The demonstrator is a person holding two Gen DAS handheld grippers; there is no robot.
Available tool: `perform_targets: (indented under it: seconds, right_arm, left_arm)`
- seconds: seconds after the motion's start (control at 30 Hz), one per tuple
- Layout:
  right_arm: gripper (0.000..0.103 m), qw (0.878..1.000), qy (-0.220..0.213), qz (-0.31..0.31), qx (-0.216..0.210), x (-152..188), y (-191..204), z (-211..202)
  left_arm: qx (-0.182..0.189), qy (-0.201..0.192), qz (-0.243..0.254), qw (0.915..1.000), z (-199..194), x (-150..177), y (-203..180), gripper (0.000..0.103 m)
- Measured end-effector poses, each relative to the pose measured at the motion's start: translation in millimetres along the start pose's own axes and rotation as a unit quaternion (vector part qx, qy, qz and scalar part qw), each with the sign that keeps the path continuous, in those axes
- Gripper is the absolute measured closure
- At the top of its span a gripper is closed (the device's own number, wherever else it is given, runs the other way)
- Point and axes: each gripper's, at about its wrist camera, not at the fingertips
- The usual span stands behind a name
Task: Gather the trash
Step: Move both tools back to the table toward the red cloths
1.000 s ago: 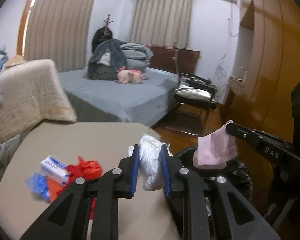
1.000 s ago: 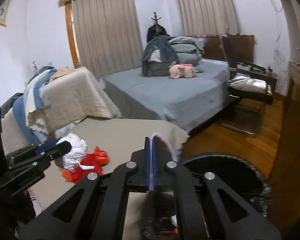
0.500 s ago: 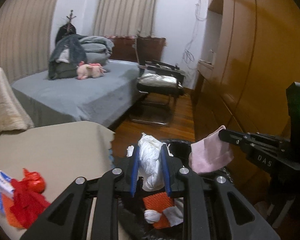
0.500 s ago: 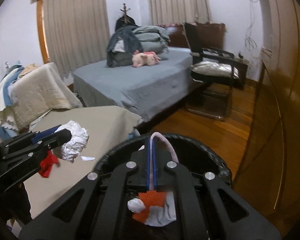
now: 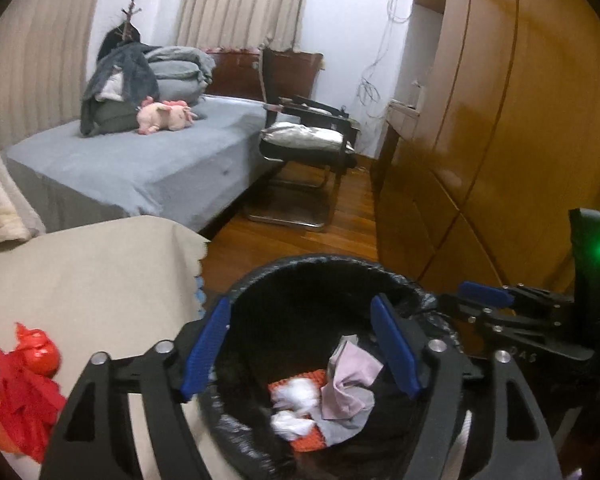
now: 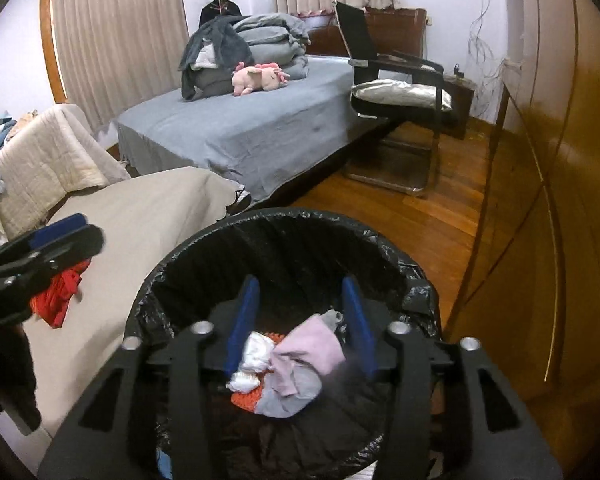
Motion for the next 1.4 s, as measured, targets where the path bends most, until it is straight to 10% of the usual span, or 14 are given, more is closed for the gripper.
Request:
perform_targets:
  seconds: [0.13, 0.3, 0.73, 1.13, 1.4]
  right_arm:
    - [0.013, 0.999, -0.03, -0.013, 0.006, -2, 16, -8]
    - [0.008, 0.997, -0.062, -0.026, -0.028, -13, 52, -6]
    - [0.008, 0.989, -0.053, -0.082, -0.113, -25, 179, 56]
    - [0.009, 0.98, 0.0, -0.121, -0.159, 1, 267, 122]
    - [0.034, 0.967, 0.035, -0.146, -0.208, 15, 317, 136]
  left_arm:
    - [-0.032, -0.022, -0.014, 0.9992, -22, 8, 21, 0.016]
    - [-0.084, -0.029, -0.041, 0.9952, -51, 25, 64, 0.011]
    - [-0.241, -0.031, -0.082, 0.9664, -109, 74, 184, 0.012]
    - [-0.297, -0.01, -0.113, 0.9482, -112, 110, 244, 0.015]
    - [-0.303, 0.001, -0.139, 0.9427, -118, 132, 278, 0.023]
Point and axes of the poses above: each gripper's, at about its wrist camera, not at the fingertips, and z roughly the way its jaws point, y to its left, x to its underside, and after that the axes turned 5 degrees about -x, right-handed
